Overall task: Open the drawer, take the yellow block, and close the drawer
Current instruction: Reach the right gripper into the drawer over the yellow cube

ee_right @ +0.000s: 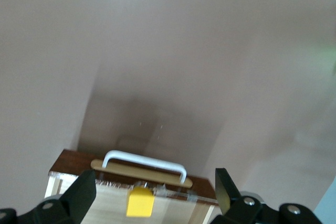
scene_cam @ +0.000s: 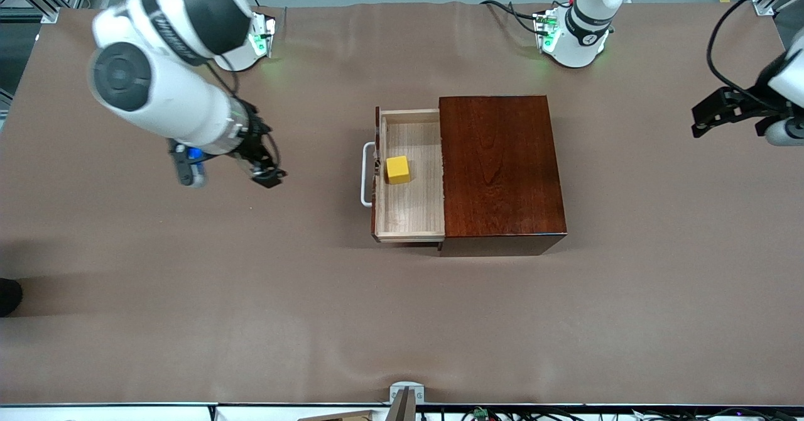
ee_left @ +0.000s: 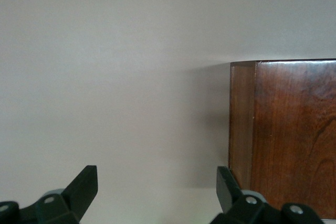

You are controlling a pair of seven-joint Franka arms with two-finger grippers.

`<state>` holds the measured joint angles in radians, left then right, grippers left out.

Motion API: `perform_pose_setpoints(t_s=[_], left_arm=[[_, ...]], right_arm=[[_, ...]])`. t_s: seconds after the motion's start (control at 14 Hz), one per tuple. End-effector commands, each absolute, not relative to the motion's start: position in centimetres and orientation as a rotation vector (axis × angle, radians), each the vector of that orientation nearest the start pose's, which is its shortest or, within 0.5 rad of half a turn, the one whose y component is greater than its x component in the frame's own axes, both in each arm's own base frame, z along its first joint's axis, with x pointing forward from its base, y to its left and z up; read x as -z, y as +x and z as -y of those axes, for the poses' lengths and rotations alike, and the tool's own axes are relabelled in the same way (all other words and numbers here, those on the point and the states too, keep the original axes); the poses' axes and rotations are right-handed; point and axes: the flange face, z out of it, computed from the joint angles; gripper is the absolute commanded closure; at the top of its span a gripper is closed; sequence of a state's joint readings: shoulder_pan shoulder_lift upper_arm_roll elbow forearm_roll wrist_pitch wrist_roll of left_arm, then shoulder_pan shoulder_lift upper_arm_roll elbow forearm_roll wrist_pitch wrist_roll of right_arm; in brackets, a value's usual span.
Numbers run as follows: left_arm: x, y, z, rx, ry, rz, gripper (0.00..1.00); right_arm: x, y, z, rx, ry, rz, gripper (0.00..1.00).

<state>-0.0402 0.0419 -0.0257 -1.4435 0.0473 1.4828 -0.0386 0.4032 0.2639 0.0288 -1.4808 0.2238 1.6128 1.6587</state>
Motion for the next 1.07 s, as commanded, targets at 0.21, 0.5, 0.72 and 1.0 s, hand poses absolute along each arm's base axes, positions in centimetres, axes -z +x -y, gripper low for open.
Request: perform_pose_setpoints(t_s=[0.21,0.5,0.72,1.0], left_arm=[[-64.6,54.7,4.2,-0.027,-3.126,-0.092,0.00],[-63.7,52.4,6.1,-0.035,-3.143,-0.137,0.00],[-63.5,51.5,7.5,-0.032,-3.136,-0.115,0.00],[-63.9,51.2,8.4,-0.019,-3.134,-0.062,0.00]], right_arm=[[-49.4,56.0,-33.2,-0.467,-2.362,-1.943,0.00],[-47.0,55.3,-37.8,-0.438,-2.270,-2.027,0.00],[-45.0,54.6,-40.8,-0.418,-2.210,-2.082,0.00],[-41.2,53.1,-45.0,-0.405,-2.188,-2.133,0.00]])
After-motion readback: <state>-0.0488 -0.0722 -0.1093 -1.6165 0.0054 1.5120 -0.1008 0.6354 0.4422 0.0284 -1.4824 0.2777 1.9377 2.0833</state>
